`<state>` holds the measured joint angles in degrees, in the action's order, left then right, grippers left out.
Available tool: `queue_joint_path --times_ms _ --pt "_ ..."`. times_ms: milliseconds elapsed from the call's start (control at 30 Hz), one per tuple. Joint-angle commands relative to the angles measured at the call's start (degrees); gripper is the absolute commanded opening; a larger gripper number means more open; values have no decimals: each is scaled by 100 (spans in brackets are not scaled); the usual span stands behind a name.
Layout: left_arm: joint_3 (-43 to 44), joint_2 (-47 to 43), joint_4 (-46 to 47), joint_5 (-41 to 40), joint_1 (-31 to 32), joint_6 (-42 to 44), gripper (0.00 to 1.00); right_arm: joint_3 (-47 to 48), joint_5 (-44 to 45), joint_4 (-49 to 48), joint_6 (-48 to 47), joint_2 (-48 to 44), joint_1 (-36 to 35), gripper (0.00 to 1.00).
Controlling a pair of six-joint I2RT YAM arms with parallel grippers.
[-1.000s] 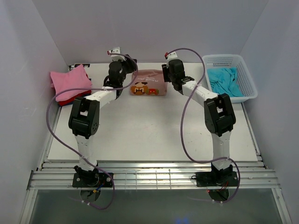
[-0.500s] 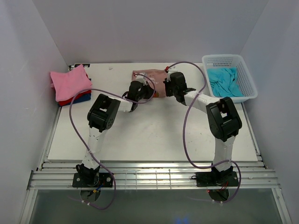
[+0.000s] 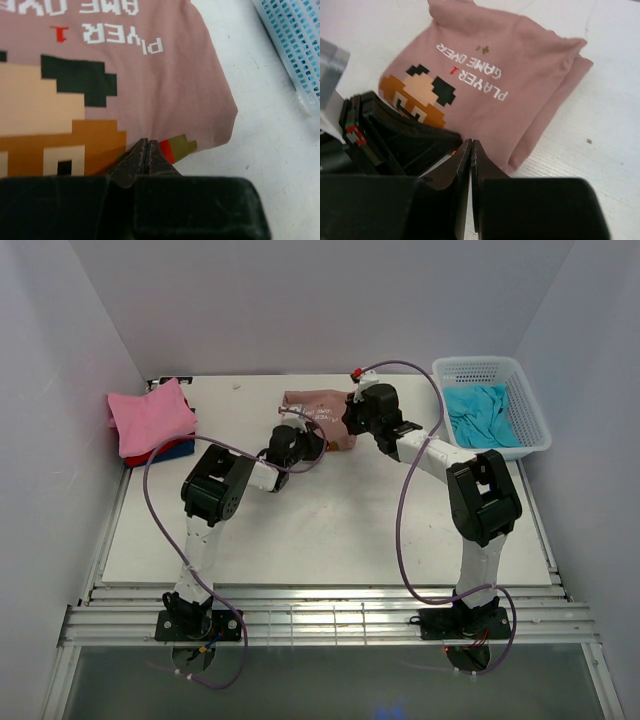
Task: Fold and stack the t-shirts
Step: Fold the long partially folded tshirt into a neat square
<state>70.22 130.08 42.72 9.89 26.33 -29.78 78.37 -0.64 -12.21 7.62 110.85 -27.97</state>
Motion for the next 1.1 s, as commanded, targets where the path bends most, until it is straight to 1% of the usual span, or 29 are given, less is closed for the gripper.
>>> queue_joint_path --times_ms 0,33,133,233,367,433,500,567,633,667,700,733,767,800,833,867,900,967,1000,1067 --pt "-788 -509 34 -346 127 -89 0 154 -375 -378 231 -89 -77 8" --pt "-1129 -588 217 -313 162 -194 0 57 -384 -431 275 -142 -95 8" --pt "-1614 -888 421 -523 329 -230 0 -383 -340 -581 354 -388 -148 8" --pt "-1844 -1028 482 -602 531 -300 0 -812 -287 -712 390 -686 -192 8" --pt "-2274 -1248 641 -681 829 -458 0 -1104 -313 -818 407 -968 -227 8" --pt "-2433 -1615 746 -812 944 -459 0 -1113 -392 -880 372 -951 -236 8" --pt "-2557 -1906 773 -901 1067 -275 0 -886 -603 -906 320 -750 -236 8" --pt "-2531 -2380 703 -1182 1068 -64 0 -368 -796 -706 249 -365 -236 8" --pt "-2443 -2915 310 -1375 1068 410 0 45 -849 -564 179 -56 -244 8" --pt "-2373 -3066 142 -1524 1068 603 3 586 -876 -294 153 320 -227 8" --pt "-2259 -3207 -147 -1595 1068 1005 13 896 -876 -126 83 524 -227 8" --pt "-2214 -3469 -306 -1691 1068 1140 47 1213 -859 24 47 734 -227 8" --pt "-2179 -3603 -456 -1849 1068 1228 58 1529 -850 191 29 1163 -227 8" --pt "-2170 -3717 -701 -2155 1068 1403 66 2150 -850 514 21 1376 -218 8" --pt "-2170 -3840 -817 -2297 1068 1474 78 2478 -841 674 3 1596 -218 8" --pt "-2179 -4067 -922 -2464 1068 1527 84 2769 -815 806 3 1981 -218 8" --pt "-2214 -4174 -1106 -2779 1068 1571 88 3294 -788 1043 20 2167 -209 8" --pt "-2275 -4489 -1230 -2966 1068 1677 94 3824 -849 1342 90 2719 -166 8" --pt "-2310 -4596 -1327 -3114 1068 1712 94 4192 -858 1492 143 2862 -148 8" --pt "-2372 -4781 -1476 -3230 1068 1756 96 4467 -998 1817 292 3222 -95 8"
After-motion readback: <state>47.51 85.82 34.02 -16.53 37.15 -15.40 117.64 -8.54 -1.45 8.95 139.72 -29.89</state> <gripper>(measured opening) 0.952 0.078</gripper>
